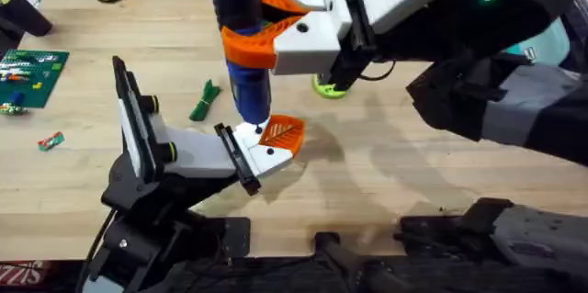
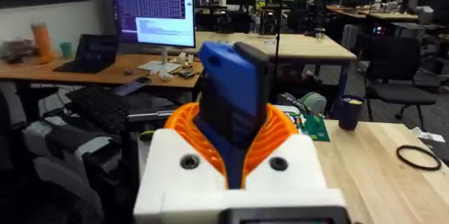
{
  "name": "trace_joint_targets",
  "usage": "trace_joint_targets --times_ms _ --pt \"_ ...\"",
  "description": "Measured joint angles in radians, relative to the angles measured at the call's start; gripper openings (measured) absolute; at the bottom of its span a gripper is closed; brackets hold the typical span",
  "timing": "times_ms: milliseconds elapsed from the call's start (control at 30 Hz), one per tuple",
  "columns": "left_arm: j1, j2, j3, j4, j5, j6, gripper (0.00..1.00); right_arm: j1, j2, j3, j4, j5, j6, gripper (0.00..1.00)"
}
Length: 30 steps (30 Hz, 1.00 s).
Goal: Pick up the gripper from the table and insert it into the empty holder that is missing its gripper. Then pick up a screw, insert it into the mounting hole, and use the screwdriver to tighten it. Finally, clean up the table by picking up the vegetable and placing it into the bucket.
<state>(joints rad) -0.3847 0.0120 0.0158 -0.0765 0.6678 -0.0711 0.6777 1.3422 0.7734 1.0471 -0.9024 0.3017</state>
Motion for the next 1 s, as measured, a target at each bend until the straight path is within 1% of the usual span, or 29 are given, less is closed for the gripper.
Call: trace_joint_targets --times_ms 367,1000 --pt "0.000 0.000 0.000 0.000 0.000 0.000 0.007 0.000 0.000 0.000 0.004 0.000 0.043 0.061" --pt "0.000 0.000 0.000 0.000 0.000 0.000 0.007 0.000 0.000 0.002 -0.030 0.004 0.030 0.062"
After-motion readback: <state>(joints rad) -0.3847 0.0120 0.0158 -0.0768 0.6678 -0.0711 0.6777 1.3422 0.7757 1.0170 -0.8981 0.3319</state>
